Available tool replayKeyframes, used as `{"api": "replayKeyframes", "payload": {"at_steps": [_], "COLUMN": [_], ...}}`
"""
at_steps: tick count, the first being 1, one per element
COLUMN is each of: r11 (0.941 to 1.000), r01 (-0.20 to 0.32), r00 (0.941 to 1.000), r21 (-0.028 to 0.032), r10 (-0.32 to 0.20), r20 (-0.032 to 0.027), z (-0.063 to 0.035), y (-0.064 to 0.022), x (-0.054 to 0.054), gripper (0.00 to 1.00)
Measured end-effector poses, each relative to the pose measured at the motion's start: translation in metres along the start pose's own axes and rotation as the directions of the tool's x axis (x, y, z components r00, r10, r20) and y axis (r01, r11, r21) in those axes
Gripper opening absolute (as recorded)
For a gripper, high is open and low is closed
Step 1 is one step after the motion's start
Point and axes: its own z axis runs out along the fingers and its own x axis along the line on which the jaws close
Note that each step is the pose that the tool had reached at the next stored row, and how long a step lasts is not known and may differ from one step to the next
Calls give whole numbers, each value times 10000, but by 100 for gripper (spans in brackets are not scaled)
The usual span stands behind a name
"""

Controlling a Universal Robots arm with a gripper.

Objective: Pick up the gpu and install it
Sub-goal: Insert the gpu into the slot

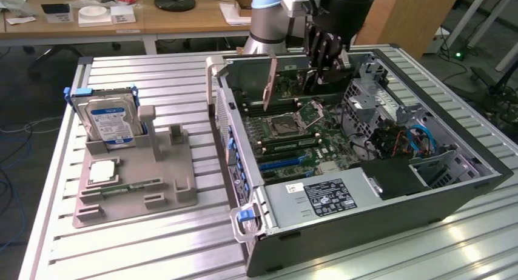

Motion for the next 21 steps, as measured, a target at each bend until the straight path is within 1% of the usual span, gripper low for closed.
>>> {"api": "replayKeyframes", "payload": {"at_steps": [10, 21], "r11": [10000, 10000], "r01": [-2, -57], "r00": [10000, 10000], "r21": [0, 5], "r10": [2, 57], "r20": [1, -1], "z": [14, 99], "y": [-2, 2], "x": [130, 138], "gripper": [28, 28]}}
